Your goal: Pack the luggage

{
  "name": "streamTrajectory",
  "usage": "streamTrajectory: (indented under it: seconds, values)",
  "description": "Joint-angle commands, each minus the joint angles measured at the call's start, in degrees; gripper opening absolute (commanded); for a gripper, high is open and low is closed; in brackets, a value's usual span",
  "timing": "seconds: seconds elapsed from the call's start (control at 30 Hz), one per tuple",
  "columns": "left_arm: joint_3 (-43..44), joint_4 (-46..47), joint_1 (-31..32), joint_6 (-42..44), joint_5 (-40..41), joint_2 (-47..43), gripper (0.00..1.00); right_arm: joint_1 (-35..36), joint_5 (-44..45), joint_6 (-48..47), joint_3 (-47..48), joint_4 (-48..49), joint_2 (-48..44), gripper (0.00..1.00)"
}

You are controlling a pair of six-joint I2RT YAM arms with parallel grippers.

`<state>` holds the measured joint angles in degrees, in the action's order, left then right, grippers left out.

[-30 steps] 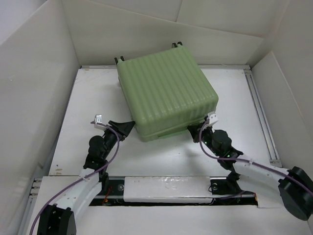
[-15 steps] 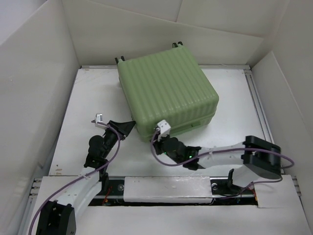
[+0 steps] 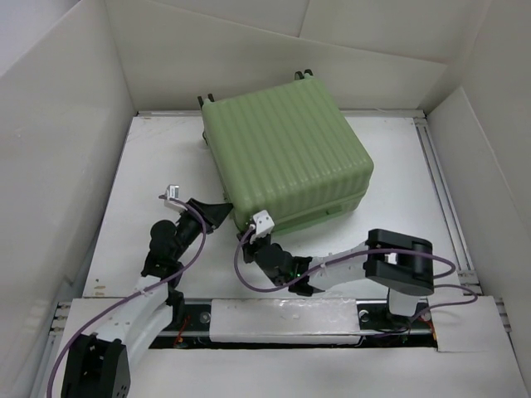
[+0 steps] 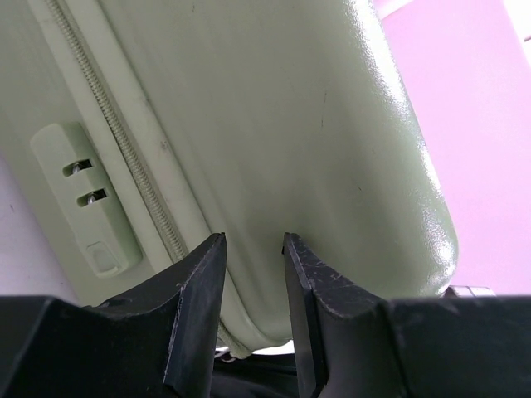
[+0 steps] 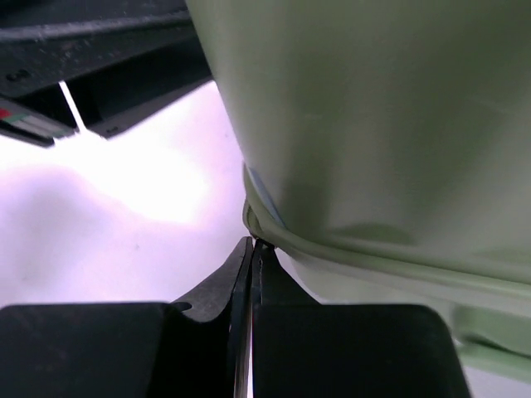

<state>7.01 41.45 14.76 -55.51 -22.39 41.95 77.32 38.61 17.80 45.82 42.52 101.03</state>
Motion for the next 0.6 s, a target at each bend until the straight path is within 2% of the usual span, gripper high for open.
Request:
streamTrajectory:
  seconds: [0.0,0.1,0.17,0.3,0.4,0.43,0.57]
  values:
    - [2.7,-2.5,3.7,1.4,-19.4,1.3,0.31,3.5,-22.9,2.5,2.3,18.4,5.0,0.0]
    - [3.2,-3.7,3.7,1.4,-20.0,1.3,0.31,3.5,-24.2,3.9,-0.4,24.3,4.4,0.0]
    - [3.7,-3.7,3.7,1.4,-20.5,1.3,0.31,4.4,-21.8,4.4,-1.9,22.9,2.7,0.0]
    - [5.0,-4.4,7.6,1.4,-19.3,1.9,0.32,7.3,-16.7,4.4,-7.5,18.9,-4.4,0.0]
    - [7.3,-4.4,12.9,1.4,-16.6,3.5,0.36,9.0,-12.8,5.5,-10.1,9.7,-11.4,0.0]
    - [8.0,-4.4,17.2,1.4,-15.3,4.4,0.37,9.9,-11.2,6.3,-10.1,3.5,-15.0,0.0]
    - [12.4,-6.5,27.6,2.9,-8.9,7.0,0.48,14.0,-4.2,8.9,-12.6,-12.1,-24.4,0.0]
